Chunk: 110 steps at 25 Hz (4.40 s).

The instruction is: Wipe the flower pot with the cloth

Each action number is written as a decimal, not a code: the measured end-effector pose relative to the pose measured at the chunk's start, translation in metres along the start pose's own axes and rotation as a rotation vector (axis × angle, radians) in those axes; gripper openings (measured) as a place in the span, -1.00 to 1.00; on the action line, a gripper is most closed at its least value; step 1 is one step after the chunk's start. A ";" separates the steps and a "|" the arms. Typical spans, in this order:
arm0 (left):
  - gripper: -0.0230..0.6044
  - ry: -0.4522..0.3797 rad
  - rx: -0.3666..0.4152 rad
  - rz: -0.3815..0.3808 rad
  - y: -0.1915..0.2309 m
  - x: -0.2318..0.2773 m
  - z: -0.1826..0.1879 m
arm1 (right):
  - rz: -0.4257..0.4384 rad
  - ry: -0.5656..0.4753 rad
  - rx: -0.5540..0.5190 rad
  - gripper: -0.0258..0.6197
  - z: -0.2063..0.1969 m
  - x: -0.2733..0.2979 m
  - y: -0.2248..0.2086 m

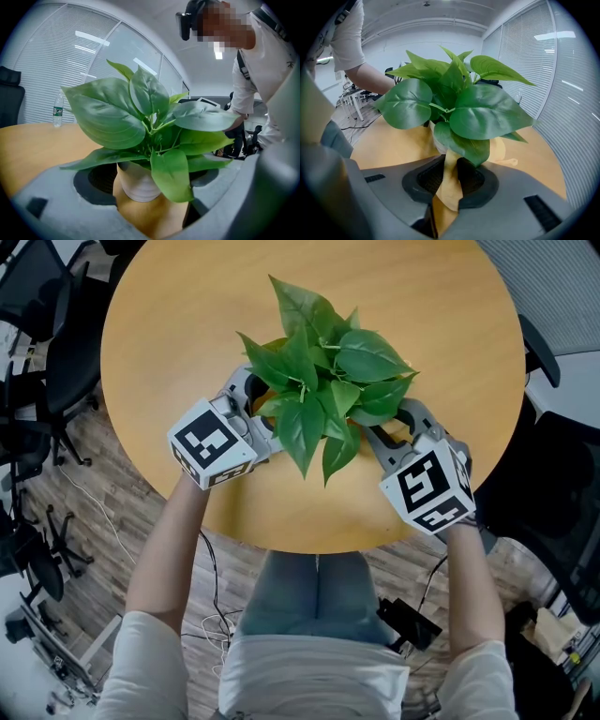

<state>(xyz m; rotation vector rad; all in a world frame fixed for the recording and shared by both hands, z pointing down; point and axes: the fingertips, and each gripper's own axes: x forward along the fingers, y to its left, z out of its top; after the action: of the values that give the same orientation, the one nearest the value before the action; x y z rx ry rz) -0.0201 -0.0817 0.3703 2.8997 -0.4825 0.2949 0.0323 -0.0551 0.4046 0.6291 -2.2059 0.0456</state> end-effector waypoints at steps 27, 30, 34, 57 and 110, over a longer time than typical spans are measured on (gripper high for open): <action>0.47 -0.047 -0.107 0.370 -0.013 0.008 -0.009 | 0.046 -0.031 -0.006 -0.70 -0.013 0.002 0.037; 0.47 -0.052 -0.119 0.411 -0.012 0.009 -0.008 | 0.059 -0.039 -0.018 -0.70 -0.010 0.002 0.041; 0.47 -0.050 -0.136 0.465 -0.012 0.012 -0.007 | 0.061 -0.046 -0.014 -0.70 -0.010 0.003 0.043; 0.53 0.034 0.003 0.109 -0.020 -0.014 -0.030 | 0.062 -0.061 0.037 -0.70 -0.021 -0.005 0.037; 0.45 0.048 -0.014 0.003 -0.005 0.021 -0.016 | -0.048 -0.069 0.116 -0.70 -0.013 -0.003 -0.020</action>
<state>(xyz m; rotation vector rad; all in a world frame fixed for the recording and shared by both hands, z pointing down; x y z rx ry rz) -0.0013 -0.0796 0.3892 2.8710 -0.4796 0.3590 0.0521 -0.0680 0.4072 0.7580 -2.2654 0.1292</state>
